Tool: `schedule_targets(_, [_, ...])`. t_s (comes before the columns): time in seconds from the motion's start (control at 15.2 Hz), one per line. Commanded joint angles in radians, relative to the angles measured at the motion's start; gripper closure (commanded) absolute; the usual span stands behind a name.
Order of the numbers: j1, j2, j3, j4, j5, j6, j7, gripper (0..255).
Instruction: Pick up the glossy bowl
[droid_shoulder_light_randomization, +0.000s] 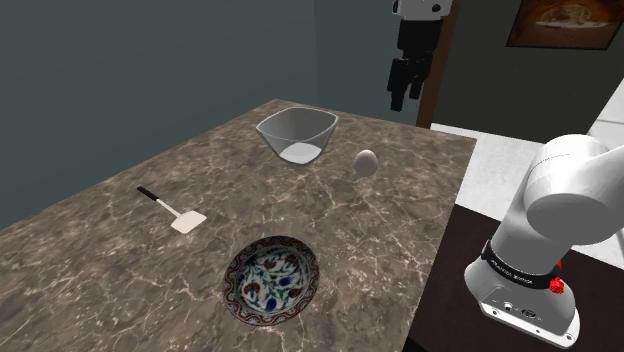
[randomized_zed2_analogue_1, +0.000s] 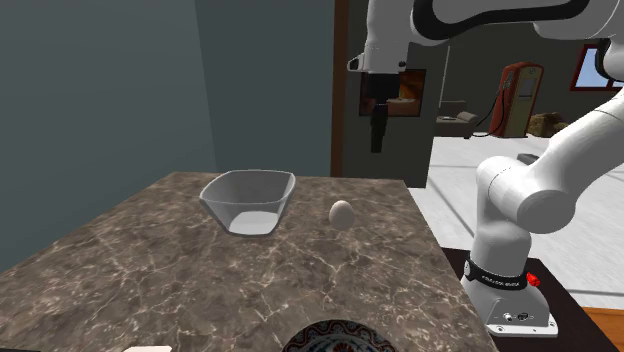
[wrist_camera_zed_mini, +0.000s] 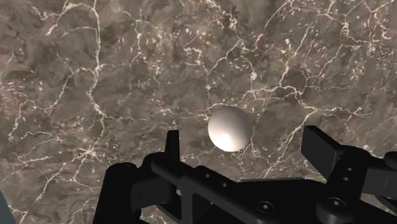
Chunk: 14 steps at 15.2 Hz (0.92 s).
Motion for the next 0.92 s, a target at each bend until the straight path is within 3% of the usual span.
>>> schedule_targets(0.0, [0.0, 0.0, 0.0, 0.0, 0.0, 0.0, 0.0, 0])
schedule_targets(0.86, [0.038, 0.476, 0.142, 0.291, 0.003, 0.203, 0.154, 0])
